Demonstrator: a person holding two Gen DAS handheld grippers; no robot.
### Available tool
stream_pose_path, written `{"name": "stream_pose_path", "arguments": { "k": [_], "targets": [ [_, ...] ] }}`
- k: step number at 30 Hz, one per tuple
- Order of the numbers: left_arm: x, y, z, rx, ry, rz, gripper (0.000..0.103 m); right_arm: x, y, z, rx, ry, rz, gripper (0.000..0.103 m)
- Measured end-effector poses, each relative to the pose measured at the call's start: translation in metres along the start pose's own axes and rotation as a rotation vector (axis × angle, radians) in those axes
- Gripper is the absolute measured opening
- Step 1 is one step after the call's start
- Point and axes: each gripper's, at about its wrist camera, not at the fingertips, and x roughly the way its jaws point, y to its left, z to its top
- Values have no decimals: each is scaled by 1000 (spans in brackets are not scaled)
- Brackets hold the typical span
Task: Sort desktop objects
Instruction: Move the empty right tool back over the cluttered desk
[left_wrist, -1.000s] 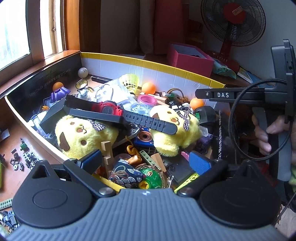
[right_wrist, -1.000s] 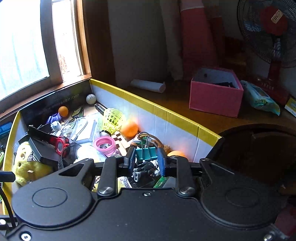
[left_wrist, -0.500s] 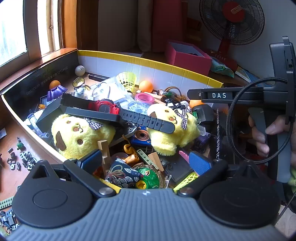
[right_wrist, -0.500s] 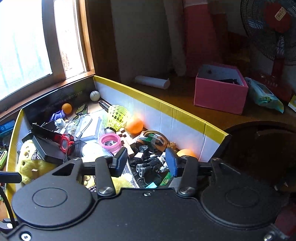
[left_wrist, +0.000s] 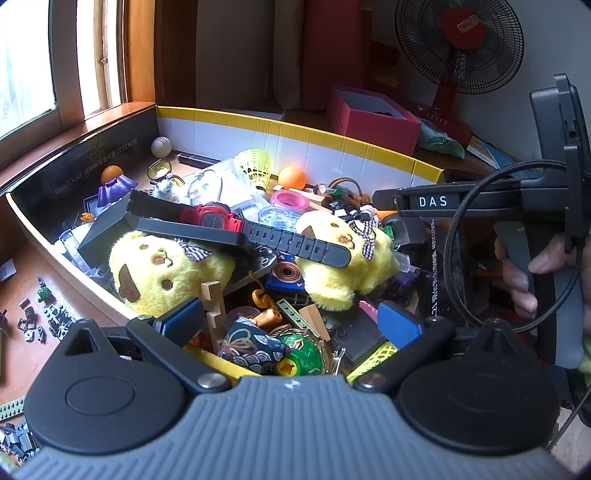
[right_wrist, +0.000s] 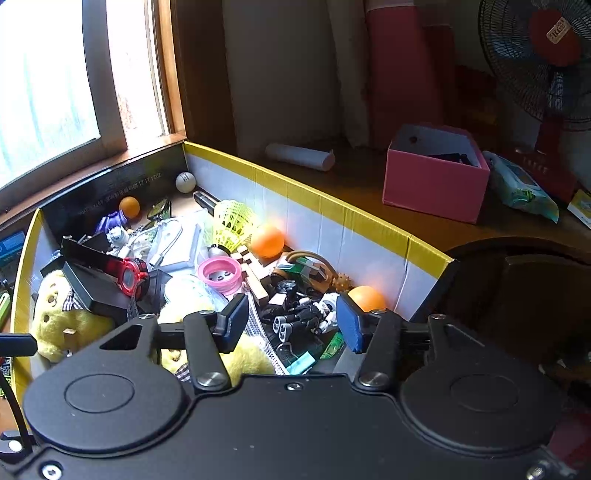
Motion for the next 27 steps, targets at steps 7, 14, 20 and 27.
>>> {"name": "stream_pose_path", "arguments": {
  "k": [7, 14, 20, 27],
  "targets": [
    [-3, 1, -2, 13, -7, 2, 103, 2, 3, -2, 4, 22, -12, 54],
    [-10, 5, -2, 10, -20, 8, 103, 2, 8, -2, 5, 35, -25, 56],
    [-19, 9, -3, 6, -39, 20, 103, -1, 14, -3, 0, 40, -25, 56],
    [-26, 19, -7, -27, -38, 31, 103, -8, 22, -6, 2, 36, -20, 57]
  ]
}}
